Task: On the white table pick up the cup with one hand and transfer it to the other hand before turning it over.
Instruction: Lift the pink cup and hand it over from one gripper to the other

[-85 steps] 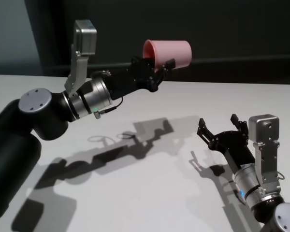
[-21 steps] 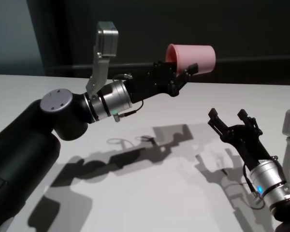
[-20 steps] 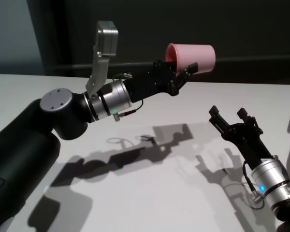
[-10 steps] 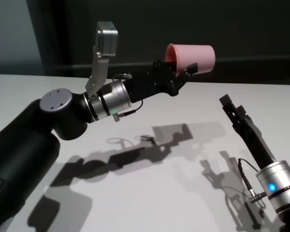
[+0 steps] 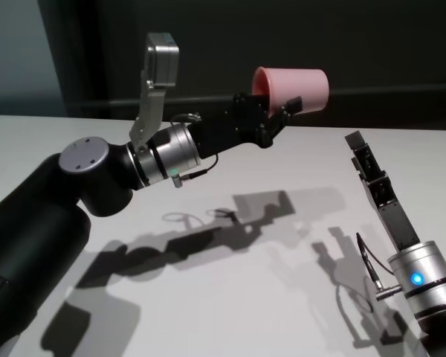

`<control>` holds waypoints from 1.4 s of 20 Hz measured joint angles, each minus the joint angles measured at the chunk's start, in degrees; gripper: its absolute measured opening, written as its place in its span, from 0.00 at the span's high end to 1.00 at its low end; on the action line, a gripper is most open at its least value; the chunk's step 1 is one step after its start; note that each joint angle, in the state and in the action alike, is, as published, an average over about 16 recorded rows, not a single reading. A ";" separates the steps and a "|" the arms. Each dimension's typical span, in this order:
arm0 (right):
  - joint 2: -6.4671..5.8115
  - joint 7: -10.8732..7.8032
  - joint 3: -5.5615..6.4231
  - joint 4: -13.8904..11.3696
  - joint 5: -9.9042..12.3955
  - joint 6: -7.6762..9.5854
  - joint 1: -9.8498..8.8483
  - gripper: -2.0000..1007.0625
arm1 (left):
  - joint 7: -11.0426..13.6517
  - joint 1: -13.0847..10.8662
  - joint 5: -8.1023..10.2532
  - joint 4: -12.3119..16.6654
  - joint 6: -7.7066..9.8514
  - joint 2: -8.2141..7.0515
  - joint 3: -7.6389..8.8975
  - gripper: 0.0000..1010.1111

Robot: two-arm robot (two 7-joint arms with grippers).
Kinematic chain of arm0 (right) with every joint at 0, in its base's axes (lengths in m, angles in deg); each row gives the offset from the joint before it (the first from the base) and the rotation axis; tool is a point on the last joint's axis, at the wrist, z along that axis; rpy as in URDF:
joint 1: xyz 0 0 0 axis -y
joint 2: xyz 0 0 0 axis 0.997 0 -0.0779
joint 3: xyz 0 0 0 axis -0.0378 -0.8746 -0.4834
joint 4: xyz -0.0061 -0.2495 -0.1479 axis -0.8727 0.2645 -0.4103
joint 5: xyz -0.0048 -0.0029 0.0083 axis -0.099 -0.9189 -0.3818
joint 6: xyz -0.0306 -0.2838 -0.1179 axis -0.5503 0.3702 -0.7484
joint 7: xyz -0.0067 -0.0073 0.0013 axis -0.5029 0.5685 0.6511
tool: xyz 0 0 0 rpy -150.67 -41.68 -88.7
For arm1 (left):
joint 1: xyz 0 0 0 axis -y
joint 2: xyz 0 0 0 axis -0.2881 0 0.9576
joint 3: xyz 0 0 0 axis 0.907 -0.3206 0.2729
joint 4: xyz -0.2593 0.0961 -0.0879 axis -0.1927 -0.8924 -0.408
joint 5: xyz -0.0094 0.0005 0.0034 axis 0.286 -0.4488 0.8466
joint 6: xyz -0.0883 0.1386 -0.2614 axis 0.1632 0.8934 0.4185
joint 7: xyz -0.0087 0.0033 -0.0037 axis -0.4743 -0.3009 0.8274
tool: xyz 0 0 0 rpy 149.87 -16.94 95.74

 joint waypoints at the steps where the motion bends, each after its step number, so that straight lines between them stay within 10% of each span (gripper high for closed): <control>1: 0.17 -0.53 0.16 0.56 1.22 0.40 0.38 0.00 | 0.00 0.00 0.00 0.00 0.00 0.00 0.00 0.95; 12: 1.25 -4.96 0.94 6.31 11.20 4.16 5.50 0.00 | 0.00 0.00 0.00 0.00 0.00 0.00 0.00 0.95; 28: 1.62 -8.70 -1.09 11.43 17.52 6.14 12.71 0.00 | 0.00 0.00 0.00 0.00 0.00 0.00 0.00 0.95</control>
